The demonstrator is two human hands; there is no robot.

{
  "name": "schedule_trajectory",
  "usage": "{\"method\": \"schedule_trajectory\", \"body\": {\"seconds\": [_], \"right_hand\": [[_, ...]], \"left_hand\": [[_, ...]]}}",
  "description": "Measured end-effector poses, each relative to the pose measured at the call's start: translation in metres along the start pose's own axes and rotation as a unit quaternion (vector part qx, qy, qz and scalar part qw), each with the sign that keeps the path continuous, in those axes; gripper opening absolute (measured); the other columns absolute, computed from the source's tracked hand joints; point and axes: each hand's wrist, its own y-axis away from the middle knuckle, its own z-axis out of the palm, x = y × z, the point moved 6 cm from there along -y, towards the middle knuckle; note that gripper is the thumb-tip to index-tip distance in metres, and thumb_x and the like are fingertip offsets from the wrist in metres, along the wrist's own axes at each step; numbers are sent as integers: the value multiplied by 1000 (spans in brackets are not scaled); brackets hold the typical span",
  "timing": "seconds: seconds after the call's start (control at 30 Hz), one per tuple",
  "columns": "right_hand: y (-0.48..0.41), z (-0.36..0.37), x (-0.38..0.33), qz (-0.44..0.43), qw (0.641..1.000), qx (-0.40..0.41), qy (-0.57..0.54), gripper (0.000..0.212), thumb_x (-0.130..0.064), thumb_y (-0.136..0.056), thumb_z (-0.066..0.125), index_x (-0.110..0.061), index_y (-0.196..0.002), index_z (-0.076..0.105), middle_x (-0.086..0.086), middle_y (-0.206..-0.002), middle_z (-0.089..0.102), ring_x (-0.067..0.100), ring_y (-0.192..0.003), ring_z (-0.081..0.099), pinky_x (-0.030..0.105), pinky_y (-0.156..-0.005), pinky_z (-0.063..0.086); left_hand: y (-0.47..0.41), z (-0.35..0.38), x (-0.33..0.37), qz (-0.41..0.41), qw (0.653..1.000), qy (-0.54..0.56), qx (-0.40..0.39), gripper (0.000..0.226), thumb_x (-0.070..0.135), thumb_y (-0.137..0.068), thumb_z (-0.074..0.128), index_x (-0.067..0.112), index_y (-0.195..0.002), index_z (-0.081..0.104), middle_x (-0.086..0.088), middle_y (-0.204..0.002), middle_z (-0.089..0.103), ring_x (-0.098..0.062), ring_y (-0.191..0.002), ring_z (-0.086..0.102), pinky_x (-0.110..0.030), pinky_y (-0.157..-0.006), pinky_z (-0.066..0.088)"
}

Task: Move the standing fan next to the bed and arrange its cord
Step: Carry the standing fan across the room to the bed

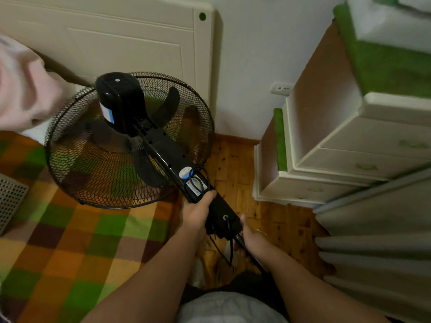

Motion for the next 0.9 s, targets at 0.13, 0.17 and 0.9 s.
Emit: {"method": "schedule_trajectory", "body": {"seconds": [0.13,0.17,0.9], "right_hand": [[-19,-16,-12,-9,1000,-9,25,126,-102,-45,3,-24,-121,66,1,-102,65,23,-103,60,45,-99,45],[-24,-19,-14,-15,999,-14,28,124,-101,-49,3,-23,-123,65,0,-95,64,20,-95,60,43,-95,45],[-90,-41,-50,-172,972,-114,113,49,-41,-106,19,-31,-154,24,11,-120,53,26,-99,56,35,-79,46]], "left_hand": [[-6,11,4,6,999,33,23,75,23,-78,84,21,-143,45,-8,-128,63,-30,-112,62,-51,-101,50],[-7,13,4,6,999,39,28,77,23,-77,85,21,-143,45,-8,-129,62,-31,-114,61,-52,-104,48],[-15,42,-20,98,985,91,112,71,18,-70,88,28,-132,56,4,-123,68,-20,-111,65,-45,-100,52]]}}
